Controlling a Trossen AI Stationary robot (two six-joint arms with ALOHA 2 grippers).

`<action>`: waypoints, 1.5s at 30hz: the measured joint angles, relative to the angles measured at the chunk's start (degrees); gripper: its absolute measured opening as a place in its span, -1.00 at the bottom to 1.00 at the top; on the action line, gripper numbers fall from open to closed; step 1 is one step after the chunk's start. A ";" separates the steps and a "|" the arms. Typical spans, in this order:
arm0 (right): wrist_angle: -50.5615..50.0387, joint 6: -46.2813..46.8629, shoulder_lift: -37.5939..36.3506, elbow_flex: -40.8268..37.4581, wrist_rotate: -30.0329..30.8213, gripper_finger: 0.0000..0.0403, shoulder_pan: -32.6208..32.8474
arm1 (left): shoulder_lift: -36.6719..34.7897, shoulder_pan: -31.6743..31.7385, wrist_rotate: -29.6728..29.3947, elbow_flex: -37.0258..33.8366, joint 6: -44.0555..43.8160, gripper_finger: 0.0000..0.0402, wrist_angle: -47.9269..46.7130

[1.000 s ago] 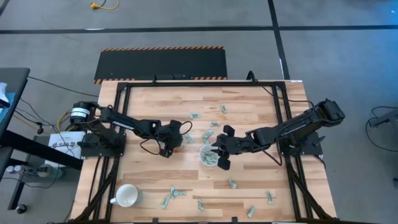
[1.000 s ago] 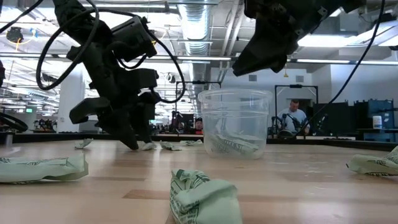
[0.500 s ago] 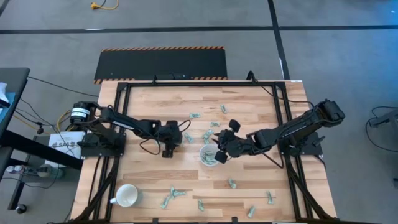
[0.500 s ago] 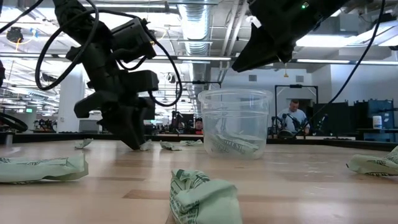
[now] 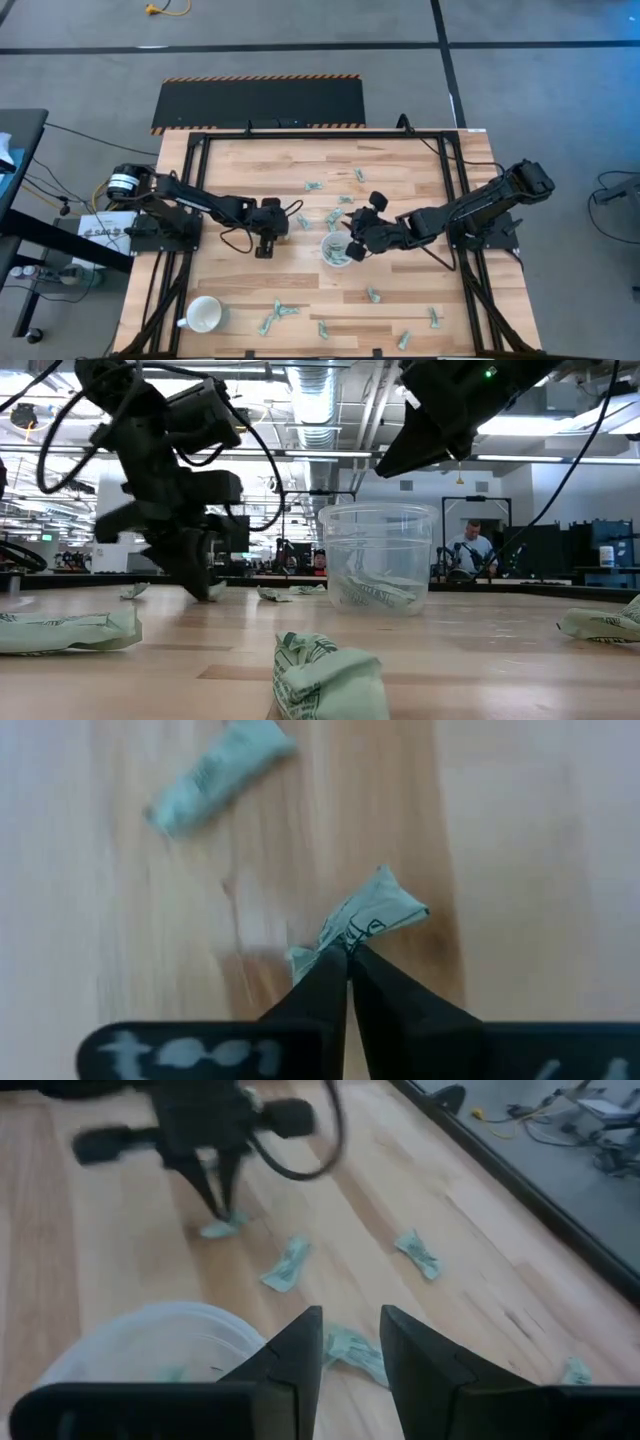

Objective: Pick and place Stevia / Truvia into bins
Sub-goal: Put the stevia packet into the transparent container

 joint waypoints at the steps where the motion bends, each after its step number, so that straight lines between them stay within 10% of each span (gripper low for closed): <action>1: -0.80 0.10 0.00 0.00 0.89 -0.52 0.00 | -0.76 -0.10 -0.01 -0.06 -0.02 -0.98 -0.34; 11: -11.52 6.74 0.02 -0.02 10.83 -0.52 -0.03 | -12.51 -0.16 0.48 0.09 0.92 -1.00 7.35; 20: -22.05 17.50 0.02 -0.04 16.65 -0.52 -0.83 | -11.60 1.56 18.03 0.47 4.44 -1.00 32.22; 45: -35.72 32.32 0.02 -0.07 14.96 -0.52 -0.57 | 10.36 2.00 23.67 17.62 7.58 -1.00 23.56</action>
